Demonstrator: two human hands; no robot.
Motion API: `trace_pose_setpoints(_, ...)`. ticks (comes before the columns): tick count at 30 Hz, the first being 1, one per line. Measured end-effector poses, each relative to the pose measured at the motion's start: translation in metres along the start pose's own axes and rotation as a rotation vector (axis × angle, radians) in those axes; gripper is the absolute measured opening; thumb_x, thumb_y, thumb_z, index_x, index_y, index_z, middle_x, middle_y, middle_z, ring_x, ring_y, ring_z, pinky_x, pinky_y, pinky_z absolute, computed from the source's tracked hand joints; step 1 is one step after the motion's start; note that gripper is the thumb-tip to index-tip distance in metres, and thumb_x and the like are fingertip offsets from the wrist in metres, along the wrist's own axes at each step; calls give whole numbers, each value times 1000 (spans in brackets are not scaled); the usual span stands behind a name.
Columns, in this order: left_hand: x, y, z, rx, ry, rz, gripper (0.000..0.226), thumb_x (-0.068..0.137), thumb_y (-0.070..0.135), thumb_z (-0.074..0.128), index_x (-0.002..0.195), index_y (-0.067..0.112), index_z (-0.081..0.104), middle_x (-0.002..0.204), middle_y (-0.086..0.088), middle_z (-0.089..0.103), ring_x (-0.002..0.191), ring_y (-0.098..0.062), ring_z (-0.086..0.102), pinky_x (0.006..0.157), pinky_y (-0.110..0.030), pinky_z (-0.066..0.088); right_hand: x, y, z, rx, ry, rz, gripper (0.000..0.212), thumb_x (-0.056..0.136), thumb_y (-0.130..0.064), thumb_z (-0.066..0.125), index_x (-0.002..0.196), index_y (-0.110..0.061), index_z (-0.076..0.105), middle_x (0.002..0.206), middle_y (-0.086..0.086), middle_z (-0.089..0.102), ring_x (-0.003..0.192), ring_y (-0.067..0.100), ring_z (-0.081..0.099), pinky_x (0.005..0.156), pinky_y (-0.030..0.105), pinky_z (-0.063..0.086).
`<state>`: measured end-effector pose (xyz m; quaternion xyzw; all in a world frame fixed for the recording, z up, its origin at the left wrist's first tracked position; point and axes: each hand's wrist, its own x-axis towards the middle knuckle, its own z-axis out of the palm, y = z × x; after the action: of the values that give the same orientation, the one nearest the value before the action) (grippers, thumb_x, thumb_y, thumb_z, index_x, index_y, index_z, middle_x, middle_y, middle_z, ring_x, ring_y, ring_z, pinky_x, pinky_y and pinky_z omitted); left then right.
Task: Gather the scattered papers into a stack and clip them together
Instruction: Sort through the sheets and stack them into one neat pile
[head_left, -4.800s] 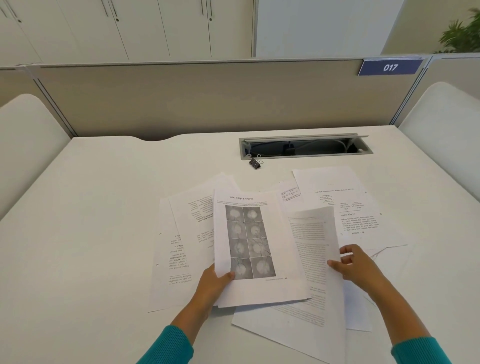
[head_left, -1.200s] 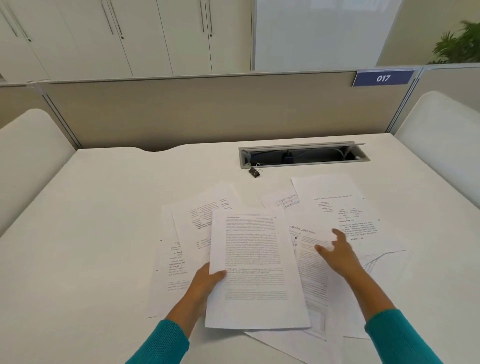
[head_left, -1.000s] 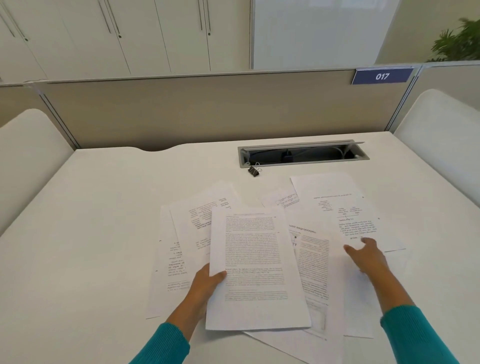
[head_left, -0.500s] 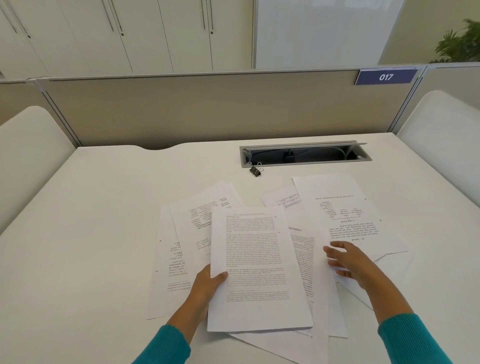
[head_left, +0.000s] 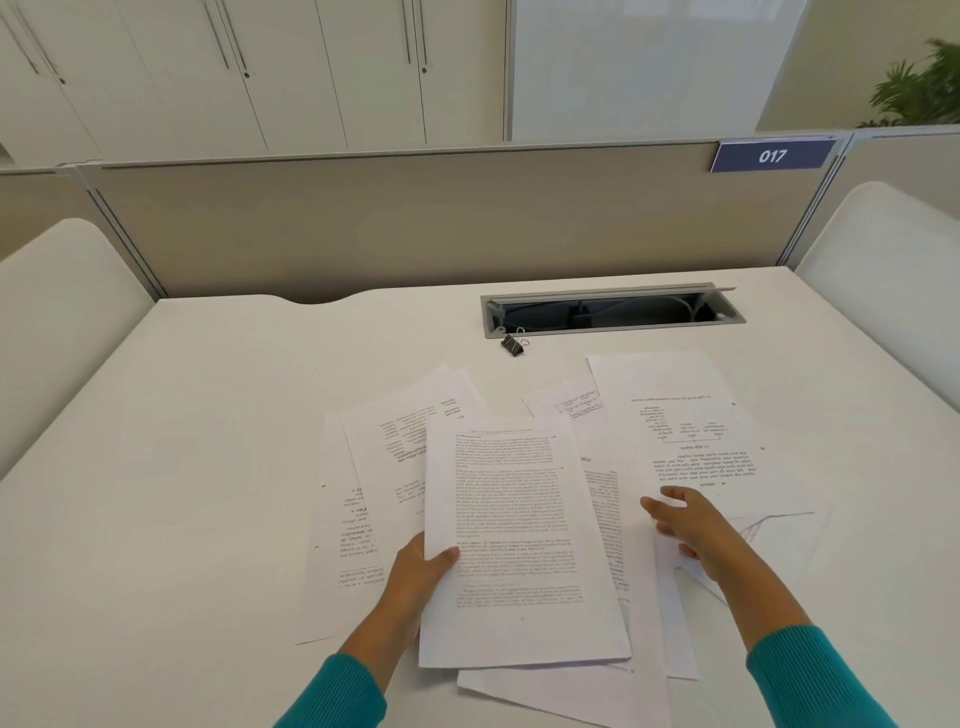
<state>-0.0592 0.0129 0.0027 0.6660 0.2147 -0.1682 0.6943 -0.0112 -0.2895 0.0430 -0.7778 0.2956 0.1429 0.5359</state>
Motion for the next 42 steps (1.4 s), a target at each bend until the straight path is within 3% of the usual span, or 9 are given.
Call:
trace_pose_setpoints(3, -2, 1, 1, 11, 4, 6, 37, 90, 14, 58, 126, 12, 52, 117, -11, 65, 102, -31, 64, 93, -52, 50, 1, -1, 3, 1, -9, -23, 50, 88, -25, 61, 132, -12, 41, 131, 13, 51, 105, 27, 56, 91, 39, 39)
trace_pose_setpoints(9, -4, 3, 1, 31, 11, 5, 38, 90, 15, 57, 127, 12, 51, 119, -11, 64, 102, -30, 63, 93, -51, 50, 4, -2, 6, -162, -48, -132, 41, 88, -23, 61, 124, -9, 48, 97, 7, 60, 83, 20, 59, 68, 28, 46)
trace_pose_setpoints(14, -7, 6, 3, 48, 14, 3, 38, 91, 18, 57, 128, 12, 49, 121, -11, 63, 104, -32, 63, 94, -53, 49, 3, 6, 7, -518, -276, 27, 19, 85, -25, 64, 85, -11, 52, 80, 5, 62, 64, 14, 59, 51, 20, 51)
trace_pose_setpoints(17, -9, 7, 3, 47, 6, 2, 38, 91, 19, 56, 127, 14, 49, 121, -10, 63, 103, -31, 63, 93, -52, 50, 1, 1, 3, -576, -127, -119, 27, 88, -22, 60, 68, -12, 44, 68, 2, 52, 58, 14, 50, 50, 22, 43)
trace_pose_setpoints(22, -9, 6, 3, 43, 3, 1, 37, 91, 20, 56, 126, 15, 49, 119, -8, 64, 99, -28, 64, 85, -45, 54, -29, -33, -17, -385, 377, -462, 15, 92, -20, 49, 98, -13, 61, 80, -1, 53, 73, 18, 46, 62, 28, 32)
trace_pose_setpoints(25, -9, 5, 2, 26, -3, 4, 36, 90, 19, 57, 125, 15, 50, 116, -6, 65, 97, -26, 65, 77, -38, 56, -47, -59, -33, -278, 526, -583, 19, 93, -21, 46, 103, -13, 61, 82, 0, 55, 74, 18, 46, 65, 26, 32)
trace_pose_setpoints(29, -11, 6, 3, 24, -9, 13, 35, 91, 18, 56, 125, 16, 50, 119, -8, 64, 99, -27, 64, 84, -44, 55, -70, -87, -55, -186, 662, -689, 21, 94, -23, 45, 104, -14, 61, 84, 2, 56, 74, 18, 47, 67, 24, 30)
trace_pose_setpoints(35, -10, 6, 2, 36, 13, 9, 36, 91, 17, 55, 127, 12, 50, 121, -12, 62, 105, -32, 62, 95, -53, 48, -82, -105, -76, -269, 673, -794, 26, 96, -22, 40, 113, -16, 59, 95, 12, 65, 76, 23, 47, 70, 28, 32)
trace_pose_setpoints(42, -8, 3, 1, 42, -6, 25, 32, 91, 17, 56, 123, 14, 53, 113, -6, 66, 97, -26, 66, 85, -43, 54, -35, -71, -31, -430, 305, -577, 27, 95, -14, 42, 115, -8, 59, 114, 18, 64, 102, 32, 57, 74, 26, 32)
